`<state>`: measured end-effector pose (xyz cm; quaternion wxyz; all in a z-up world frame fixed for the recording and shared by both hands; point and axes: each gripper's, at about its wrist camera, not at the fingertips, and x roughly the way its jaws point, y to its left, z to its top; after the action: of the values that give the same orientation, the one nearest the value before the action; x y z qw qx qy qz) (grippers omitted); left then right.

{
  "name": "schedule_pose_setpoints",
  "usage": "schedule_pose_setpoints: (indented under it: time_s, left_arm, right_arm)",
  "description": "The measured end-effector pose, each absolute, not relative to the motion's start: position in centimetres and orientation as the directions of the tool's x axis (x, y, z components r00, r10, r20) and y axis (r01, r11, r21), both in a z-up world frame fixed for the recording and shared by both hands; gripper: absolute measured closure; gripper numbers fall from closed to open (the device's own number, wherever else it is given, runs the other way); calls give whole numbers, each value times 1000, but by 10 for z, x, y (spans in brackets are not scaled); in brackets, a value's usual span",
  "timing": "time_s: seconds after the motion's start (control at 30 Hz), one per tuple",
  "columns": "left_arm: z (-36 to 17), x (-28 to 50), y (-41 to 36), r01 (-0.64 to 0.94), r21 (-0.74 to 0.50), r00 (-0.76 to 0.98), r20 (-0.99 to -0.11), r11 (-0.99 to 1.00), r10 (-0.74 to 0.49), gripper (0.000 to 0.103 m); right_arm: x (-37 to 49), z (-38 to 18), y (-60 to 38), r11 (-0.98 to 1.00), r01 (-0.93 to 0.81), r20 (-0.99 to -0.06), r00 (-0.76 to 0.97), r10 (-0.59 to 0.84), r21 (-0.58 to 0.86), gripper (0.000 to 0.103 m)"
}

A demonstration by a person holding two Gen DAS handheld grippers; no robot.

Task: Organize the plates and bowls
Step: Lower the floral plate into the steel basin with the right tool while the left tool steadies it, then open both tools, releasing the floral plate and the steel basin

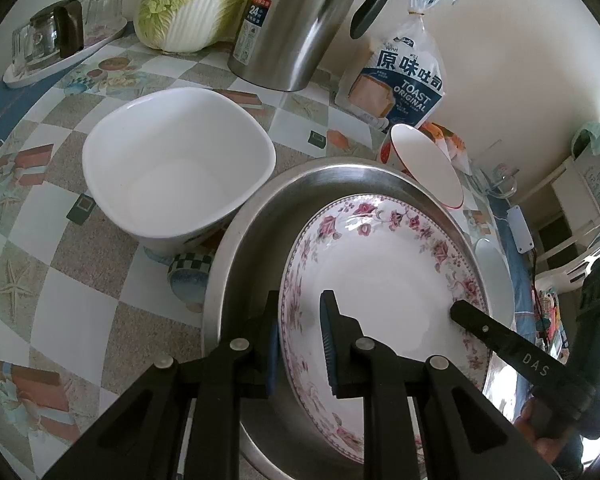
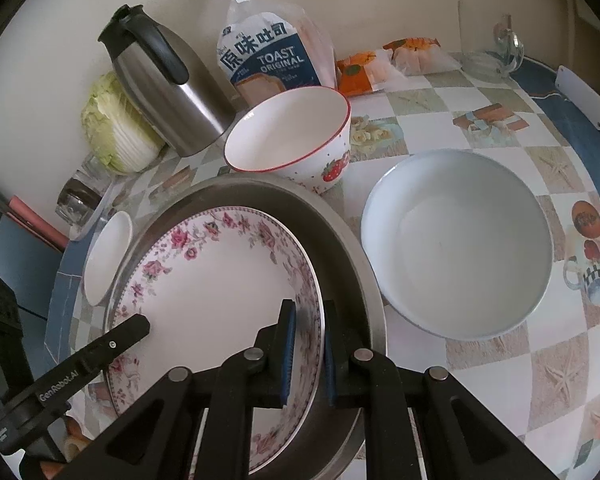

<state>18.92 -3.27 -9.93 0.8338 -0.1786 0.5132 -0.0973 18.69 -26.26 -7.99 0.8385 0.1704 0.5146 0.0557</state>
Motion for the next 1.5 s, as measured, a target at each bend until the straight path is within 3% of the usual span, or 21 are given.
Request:
schedule_pose_setpoints:
  time_s: [0.87,1.43,1.5]
  left_arm:
    - [-94,188,-34,-24,-340,456,-841,940,-292,84]
    - [-60,178,-42,8,-289,520,-817,957,-251,75]
    - [-54,176,-44,19,-278,533,-810,960,-245,71]
  right_arm:
    - [189,-79,-251,969,44,-875,442,199,242,87]
    - [184,-24,-249,993,30,-867,490,88,118,87]
    - [182,-16,-249,994,29,-863,500,75,103,82]
